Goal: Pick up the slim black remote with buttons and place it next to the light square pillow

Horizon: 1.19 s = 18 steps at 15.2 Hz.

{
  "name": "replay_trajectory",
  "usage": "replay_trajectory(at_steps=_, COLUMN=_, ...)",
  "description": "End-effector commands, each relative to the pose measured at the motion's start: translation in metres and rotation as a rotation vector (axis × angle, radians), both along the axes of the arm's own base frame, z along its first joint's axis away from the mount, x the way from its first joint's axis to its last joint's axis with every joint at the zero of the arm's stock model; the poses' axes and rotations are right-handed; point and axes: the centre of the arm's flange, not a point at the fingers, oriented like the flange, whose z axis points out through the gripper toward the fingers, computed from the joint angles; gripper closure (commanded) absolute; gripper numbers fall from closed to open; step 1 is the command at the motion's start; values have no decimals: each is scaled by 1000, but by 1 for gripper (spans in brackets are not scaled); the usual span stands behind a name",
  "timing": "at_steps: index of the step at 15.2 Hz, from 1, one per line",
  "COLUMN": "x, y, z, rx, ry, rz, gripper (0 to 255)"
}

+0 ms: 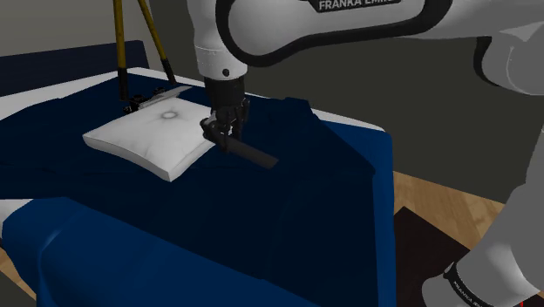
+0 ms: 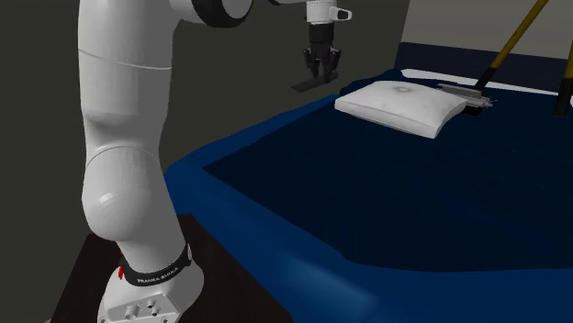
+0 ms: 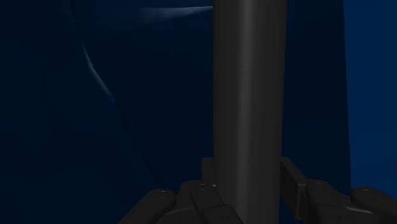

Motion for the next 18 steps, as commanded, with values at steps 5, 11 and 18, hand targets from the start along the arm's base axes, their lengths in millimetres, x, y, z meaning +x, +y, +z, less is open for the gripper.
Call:
replay_trajectory(at_steps=5, x=81, y=24, z=1, rx=-1, ry=-1, rz=-2, gripper=255)
replay_trajectory(at_steps=11, x=81, y=24, z=-31, rx=-1, ry=-1, rz=-2, gripper=255)
replay_trajectory(at_steps=18, x=81, y=24, z=-68, rx=-1, ry=-1, rz=-2, gripper=255)
